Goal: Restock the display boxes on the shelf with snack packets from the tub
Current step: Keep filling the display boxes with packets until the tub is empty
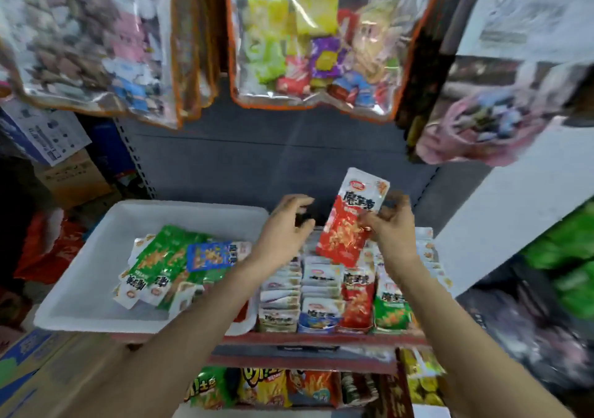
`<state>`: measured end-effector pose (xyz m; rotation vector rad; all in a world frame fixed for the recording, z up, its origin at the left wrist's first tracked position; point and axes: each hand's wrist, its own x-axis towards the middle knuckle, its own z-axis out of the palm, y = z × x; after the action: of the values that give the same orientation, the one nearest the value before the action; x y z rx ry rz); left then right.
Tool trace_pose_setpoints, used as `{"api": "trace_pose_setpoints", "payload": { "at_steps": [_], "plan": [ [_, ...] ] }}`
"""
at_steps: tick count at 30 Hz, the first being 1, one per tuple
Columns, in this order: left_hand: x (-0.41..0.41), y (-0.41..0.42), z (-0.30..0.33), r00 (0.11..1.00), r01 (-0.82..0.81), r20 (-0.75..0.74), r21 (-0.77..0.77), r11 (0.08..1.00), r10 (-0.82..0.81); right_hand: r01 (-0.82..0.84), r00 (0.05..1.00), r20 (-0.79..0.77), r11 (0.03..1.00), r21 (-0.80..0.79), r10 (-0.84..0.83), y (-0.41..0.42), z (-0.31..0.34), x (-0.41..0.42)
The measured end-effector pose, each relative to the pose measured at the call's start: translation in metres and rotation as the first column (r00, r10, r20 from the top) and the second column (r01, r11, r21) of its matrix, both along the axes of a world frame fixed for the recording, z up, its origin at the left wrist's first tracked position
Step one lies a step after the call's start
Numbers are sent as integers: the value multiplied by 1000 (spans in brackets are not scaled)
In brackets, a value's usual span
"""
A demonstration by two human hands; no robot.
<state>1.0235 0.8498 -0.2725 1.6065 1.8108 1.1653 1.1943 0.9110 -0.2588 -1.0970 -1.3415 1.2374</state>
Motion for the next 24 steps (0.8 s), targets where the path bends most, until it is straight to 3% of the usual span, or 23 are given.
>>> {"api": "trace_pose_setpoints", "payload": {
  "at_steps": [3, 6, 9, 12, 17, 21, 24],
  "plan": [
    [36, 18, -13, 934, 168, -291, -151, 974, -207, 116, 993, -25, 986, 118, -114, 15, 2, 39],
    [61, 32, -22, 758, 187, -534, -372, 909, -374, 138, 989, 41, 979, 148, -145, 28, 0, 64],
    [69, 45, -30, 623, 97, -640, -508, 856, -450, 89, 994, 45, 987, 136, -96, 38, -8, 75],
    [75, 53, -32, 521, 54, -695, -552, 832, -495, 44, 994, 92, 984, 174, -61, 44, -14, 74],
    [77, 43, -32, 647, 137, -638, -442, 886, -418, -40, 991, 132, 985, 168, 17, 53, -27, 66],
    [75, 26, -36, 682, 169, -626, -369, 914, -379, -126, 981, 166, 981, 147, 101, 53, -39, 63],
    [73, 18, -39, 707, 153, -627, -315, 937, -326, -228, 915, 368, 965, 128, 167, 53, -49, 62]
  ]
}}
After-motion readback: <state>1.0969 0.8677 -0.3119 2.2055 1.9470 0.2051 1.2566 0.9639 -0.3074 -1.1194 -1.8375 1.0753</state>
